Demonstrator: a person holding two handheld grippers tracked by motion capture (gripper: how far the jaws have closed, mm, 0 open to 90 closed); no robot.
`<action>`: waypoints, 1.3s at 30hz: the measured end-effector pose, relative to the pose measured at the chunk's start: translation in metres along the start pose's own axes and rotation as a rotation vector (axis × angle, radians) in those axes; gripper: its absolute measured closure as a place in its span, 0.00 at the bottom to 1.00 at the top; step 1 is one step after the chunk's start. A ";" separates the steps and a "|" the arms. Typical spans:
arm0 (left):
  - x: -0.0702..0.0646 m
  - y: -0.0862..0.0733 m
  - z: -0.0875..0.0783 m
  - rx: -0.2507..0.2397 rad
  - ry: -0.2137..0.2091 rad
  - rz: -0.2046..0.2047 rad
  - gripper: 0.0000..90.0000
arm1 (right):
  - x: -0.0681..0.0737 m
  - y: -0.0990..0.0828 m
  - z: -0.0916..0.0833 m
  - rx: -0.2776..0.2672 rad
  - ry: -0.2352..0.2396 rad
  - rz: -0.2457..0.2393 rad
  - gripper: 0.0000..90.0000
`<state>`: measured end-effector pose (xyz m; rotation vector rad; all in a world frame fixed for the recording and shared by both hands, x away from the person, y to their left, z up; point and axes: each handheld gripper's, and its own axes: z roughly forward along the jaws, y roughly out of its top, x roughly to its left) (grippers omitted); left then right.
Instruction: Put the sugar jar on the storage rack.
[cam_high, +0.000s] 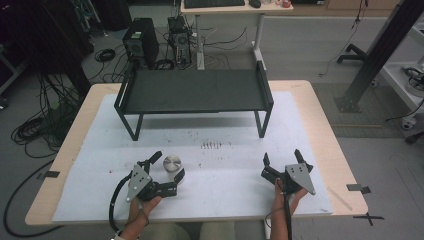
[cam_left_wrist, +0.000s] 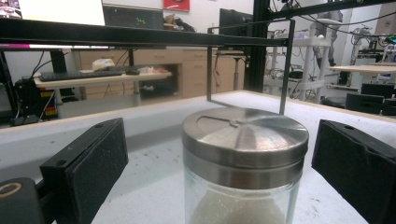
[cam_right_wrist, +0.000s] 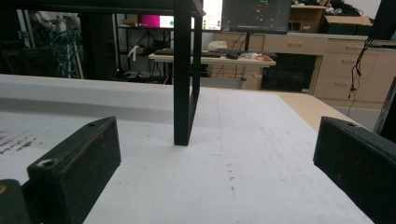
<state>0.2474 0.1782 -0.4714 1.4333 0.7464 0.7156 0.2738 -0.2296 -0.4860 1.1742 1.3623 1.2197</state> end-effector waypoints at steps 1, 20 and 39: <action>0.000 0.000 0.000 0.000 0.000 0.000 0.04 | 0.000 0.000 0.000 0.001 0.000 0.000 0.01; 0.000 0.000 0.000 0.000 0.001 0.001 0.04 | 0.000 0.000 0.000 0.003 0.000 0.000 0.01; 0.000 0.000 0.000 0.000 0.002 0.002 0.07 | 0.000 0.000 0.000 0.002 -0.001 -0.007 0.01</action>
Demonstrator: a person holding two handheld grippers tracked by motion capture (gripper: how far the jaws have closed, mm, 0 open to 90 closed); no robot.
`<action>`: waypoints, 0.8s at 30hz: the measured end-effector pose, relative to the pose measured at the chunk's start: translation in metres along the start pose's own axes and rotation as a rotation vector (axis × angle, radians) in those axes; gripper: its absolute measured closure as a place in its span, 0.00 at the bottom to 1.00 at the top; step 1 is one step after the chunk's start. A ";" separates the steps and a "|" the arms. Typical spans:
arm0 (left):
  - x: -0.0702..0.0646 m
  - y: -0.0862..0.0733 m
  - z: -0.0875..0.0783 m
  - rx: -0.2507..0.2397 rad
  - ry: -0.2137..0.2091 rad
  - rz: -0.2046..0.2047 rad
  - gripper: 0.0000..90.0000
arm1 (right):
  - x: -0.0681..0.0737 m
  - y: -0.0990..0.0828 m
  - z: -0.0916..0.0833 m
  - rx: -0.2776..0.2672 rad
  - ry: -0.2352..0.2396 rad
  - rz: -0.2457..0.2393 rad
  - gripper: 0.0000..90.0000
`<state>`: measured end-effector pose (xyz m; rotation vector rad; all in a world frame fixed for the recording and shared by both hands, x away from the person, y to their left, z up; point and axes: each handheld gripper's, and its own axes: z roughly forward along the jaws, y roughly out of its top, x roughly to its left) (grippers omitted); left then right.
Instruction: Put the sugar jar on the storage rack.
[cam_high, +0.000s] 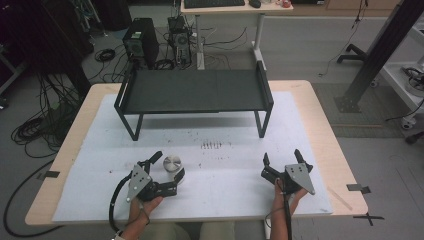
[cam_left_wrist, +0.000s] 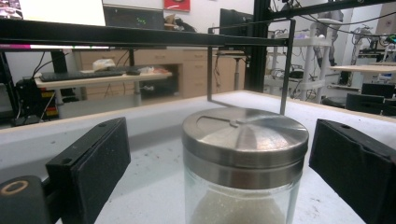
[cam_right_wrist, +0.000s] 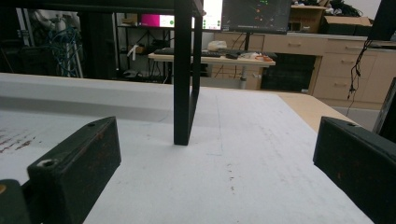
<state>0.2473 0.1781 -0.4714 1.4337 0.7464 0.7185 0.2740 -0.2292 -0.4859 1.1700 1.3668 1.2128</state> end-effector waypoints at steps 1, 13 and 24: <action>0.000 0.000 0.000 0.000 0.000 0.000 0.08 | 0.000 0.000 0.000 0.001 0.000 0.001 0.01; 0.000 0.000 0.000 -0.001 -0.032 0.002 0.38 | 0.000 0.000 0.000 0.002 -0.001 -0.001 0.01; 0.001 0.000 0.000 0.004 -0.050 0.002 0.47 | 0.000 0.000 0.000 0.003 -0.002 -0.002 0.01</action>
